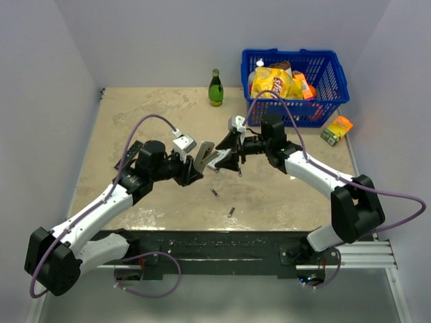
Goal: Load the batteries into the remote control
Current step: Remove the battery cover from the remote control.
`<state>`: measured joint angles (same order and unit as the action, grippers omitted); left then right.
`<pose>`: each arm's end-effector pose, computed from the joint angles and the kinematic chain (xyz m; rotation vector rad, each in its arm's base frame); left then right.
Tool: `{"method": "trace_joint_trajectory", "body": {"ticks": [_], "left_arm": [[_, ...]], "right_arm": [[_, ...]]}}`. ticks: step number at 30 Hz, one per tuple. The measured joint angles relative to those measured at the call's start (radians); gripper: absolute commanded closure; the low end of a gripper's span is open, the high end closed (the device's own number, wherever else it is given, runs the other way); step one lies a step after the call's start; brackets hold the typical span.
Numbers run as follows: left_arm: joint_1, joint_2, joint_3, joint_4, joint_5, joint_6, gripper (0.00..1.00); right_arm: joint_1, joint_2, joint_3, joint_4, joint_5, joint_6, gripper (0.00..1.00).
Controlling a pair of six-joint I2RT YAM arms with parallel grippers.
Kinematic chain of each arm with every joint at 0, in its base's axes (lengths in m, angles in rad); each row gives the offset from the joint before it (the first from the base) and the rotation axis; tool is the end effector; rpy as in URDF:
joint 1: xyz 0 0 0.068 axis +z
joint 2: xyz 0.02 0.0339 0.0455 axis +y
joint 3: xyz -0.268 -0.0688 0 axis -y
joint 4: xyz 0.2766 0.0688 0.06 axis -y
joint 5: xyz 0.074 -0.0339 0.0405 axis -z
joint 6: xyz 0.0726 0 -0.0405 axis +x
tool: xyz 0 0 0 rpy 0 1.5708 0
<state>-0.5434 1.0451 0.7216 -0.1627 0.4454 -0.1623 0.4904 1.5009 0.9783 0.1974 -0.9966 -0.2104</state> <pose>0.2322 -0.1768 0.2491 0.6812 2.0139 -0.8863 0.3051 0.2320 0.2585 -1.2512 1.4183 1.1256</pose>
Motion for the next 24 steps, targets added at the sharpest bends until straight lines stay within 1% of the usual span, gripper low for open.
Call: {"method": "trace_joint_trajectory", "body": {"ticks": [5, 8, 9, 11, 13, 14, 16, 17, 19, 20, 22, 24], "left_arm": [[0.000, 0.000, 0.000, 0.002, 0.020, 0.000, 1.00], [0.000, 0.000, 0.000, 0.002, 0.024, 0.000, 1.00], [0.000, 0.000, 0.000, 0.002, 0.026, 0.000, 1.00], [0.000, 0.000, 0.000, 0.004, 0.029, 0.000, 1.00], [0.000, 0.000, 0.000, 0.005, 0.032, 0.000, 1.00], [0.000, 0.000, 0.000, 0.005, 0.033, 0.000, 1.00], [0.000, 0.000, 0.000, 0.005, 0.035, 0.000, 1.00], [0.000, 0.000, 0.000, 0.005, 0.035, 0.000, 1.00], [0.000, 0.000, 0.000, 0.005, 0.032, 0.001, 1.00], [0.001, 0.000, 0.000, 0.003, 0.026, 0.000, 1.00], [0.011, 0.002, 0.000, 0.001, 0.009, 0.001, 1.00], [0.011, 0.002, 0.000, -0.004, 0.000, 0.002, 1.00]], "right_arm": [[0.000, 0.002, 0.027, -0.019, -0.060, -0.007, 0.34], [0.000, 0.005, 0.049, -0.040, -0.087, -0.016, 0.38], [0.000, 0.006, 0.057, -0.048, -0.096, -0.018, 0.43], [0.000, 0.009, 0.069, -0.057, -0.102, -0.018, 0.45], [0.000, 0.019, 0.082, -0.065, -0.108, -0.018, 0.53], [0.000, 0.026, 0.087, -0.071, -0.115, -0.017, 0.61], [0.000, 0.038, 0.092, -0.077, -0.121, -0.018, 0.70], [0.000, 0.046, 0.095, -0.082, -0.124, -0.017, 0.80], [0.000, 0.058, 0.100, -0.093, -0.127, -0.014, 0.87], [0.000, 0.061, 0.102, -0.106, -0.140, -0.011, 0.95], [-0.001, 0.062, 0.104, -0.124, -0.151, -0.006, 1.00], [-0.001, 0.062, 0.110, -0.132, -0.153, -0.008, 1.00]]}}
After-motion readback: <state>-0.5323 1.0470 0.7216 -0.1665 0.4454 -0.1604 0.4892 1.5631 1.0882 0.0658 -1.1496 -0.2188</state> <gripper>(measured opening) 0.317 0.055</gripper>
